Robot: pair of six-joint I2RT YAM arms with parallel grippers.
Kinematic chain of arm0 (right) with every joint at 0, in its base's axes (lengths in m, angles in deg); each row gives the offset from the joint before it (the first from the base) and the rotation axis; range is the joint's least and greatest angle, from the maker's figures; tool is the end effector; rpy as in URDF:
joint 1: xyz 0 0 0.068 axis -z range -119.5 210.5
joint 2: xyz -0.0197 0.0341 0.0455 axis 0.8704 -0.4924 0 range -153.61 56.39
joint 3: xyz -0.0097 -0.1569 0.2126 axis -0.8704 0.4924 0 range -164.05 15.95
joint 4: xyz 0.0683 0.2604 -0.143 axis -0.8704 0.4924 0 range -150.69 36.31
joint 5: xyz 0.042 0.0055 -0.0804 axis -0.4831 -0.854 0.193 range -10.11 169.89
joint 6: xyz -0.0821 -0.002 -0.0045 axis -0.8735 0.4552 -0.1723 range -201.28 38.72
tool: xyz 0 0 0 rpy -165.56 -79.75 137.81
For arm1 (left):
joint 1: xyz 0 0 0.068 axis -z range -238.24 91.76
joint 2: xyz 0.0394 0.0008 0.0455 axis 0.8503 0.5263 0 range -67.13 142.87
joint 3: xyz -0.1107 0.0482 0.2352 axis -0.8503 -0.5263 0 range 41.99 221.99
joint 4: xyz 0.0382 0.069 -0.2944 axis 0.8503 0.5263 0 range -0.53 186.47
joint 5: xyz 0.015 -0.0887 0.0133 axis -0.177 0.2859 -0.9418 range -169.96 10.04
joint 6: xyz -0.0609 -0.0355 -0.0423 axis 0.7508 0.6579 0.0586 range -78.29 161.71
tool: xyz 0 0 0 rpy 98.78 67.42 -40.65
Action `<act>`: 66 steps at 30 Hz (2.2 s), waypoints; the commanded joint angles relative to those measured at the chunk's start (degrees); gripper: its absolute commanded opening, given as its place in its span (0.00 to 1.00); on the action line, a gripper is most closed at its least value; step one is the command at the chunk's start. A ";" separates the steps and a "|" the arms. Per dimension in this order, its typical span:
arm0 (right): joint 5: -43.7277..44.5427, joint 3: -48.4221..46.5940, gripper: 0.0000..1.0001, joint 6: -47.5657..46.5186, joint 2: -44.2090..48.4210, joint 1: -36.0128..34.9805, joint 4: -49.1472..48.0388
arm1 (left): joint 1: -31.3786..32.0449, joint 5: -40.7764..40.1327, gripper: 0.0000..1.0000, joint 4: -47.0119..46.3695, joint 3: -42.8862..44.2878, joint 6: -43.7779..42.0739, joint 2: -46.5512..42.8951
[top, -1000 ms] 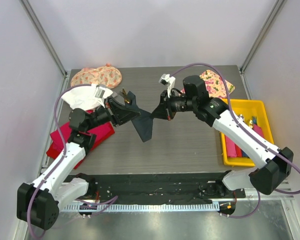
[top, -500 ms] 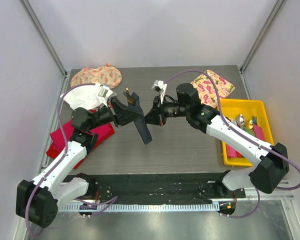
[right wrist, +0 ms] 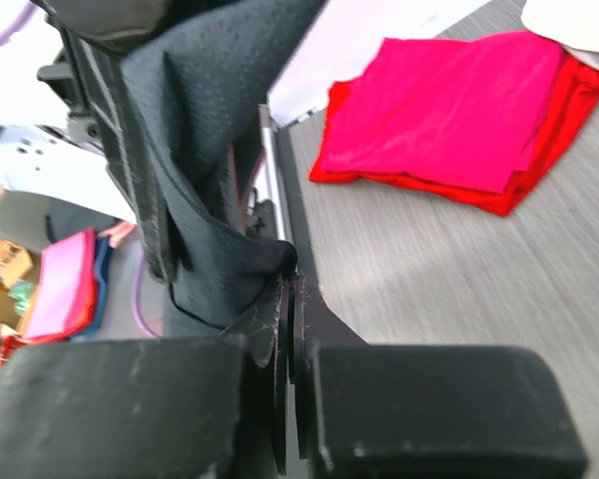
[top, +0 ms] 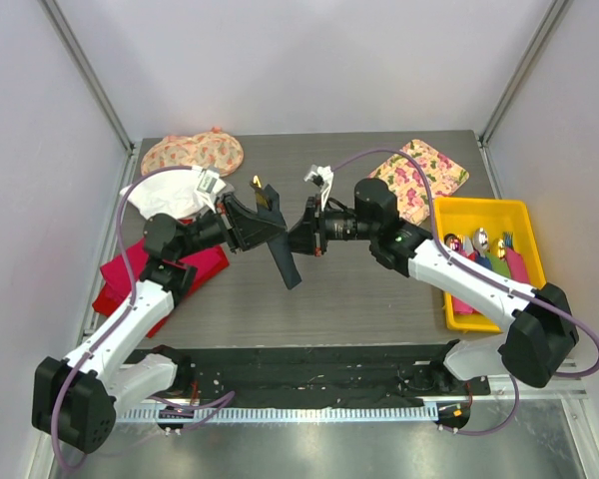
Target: Place the utensils on the paper napkin and roll it up
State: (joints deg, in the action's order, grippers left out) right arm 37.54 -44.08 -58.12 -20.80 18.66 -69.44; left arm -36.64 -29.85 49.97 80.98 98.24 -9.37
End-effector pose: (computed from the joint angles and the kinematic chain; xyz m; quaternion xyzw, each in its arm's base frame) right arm 0.2542 0.2924 0.3154 -0.3474 0.6583 0.5580 0.3669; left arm 0.2499 -0.1580 0.3351 0.1778 0.5957 -0.6566 0.4270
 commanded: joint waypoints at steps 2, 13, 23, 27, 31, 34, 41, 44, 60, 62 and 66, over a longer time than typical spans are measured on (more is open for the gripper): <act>-1.33 1.14 0.01 5.58 -0.24 -2.89 -4.87 | 0.72 -2.47 0.00 -7.87 3.56 1.83 -0.72; 0.34 0.88 0.07 -0.65 3.26 3.25 4.88 | 0.72 -2.29 0.00 -4.71 2.59 -0.54 -1.86; 1.91 -5.79 0.54 -5.04 10.11 10.38 22.89 | 0.63 -7.65 0.00 1.53 0.74 -6.52 -2.12; 3.76 -7.82 0.58 -6.37 13.55 10.38 26.85 | 0.63 -8.45 0.00 2.68 0.92 -8.10 -1.60; 5.34 -9.84 0.59 -6.72 15.84 10.38 29.58 | 0.63 -9.32 0.00 3.64 0.92 -8.45 -1.07; 4.73 -10.63 0.60 -6.55 16.02 10.03 29.67 | 0.63 -9.33 0.00 3.65 1.10 -8.46 -0.63; 4.73 -9.67 0.62 -5.05 11.89 7.75 27.30 | 0.63 -8.10 0.00 1.80 1.27 -6.88 -0.54; 5.26 -9.41 0.63 -5.31 10.04 6.78 25.55 | 0.63 -8.01 0.00 1.62 1.36 -6.00 -0.80; 2.27 -7.56 0.65 -3.65 3.80 1.59 16.06 | 0.81 -7.74 0.00 0.66 1.27 -3.98 -1.51; 1.48 -7.38 0.65 -3.21 3.10 1.24 15.18 | 0.89 -7.74 0.00 0.57 1.53 -3.89 -1.42; 0.07 -7.03 0.64 -1.54 2.13 0.19 11.75 | 0.98 -7.83 0.00 0.40 1.89 -3.71 -1.16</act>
State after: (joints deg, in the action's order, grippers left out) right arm 39.77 -51.51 -61.32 -18.00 19.88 -51.19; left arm -36.09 -37.89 55.43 80.98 93.78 -9.44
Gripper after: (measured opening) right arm 0.647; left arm 0.147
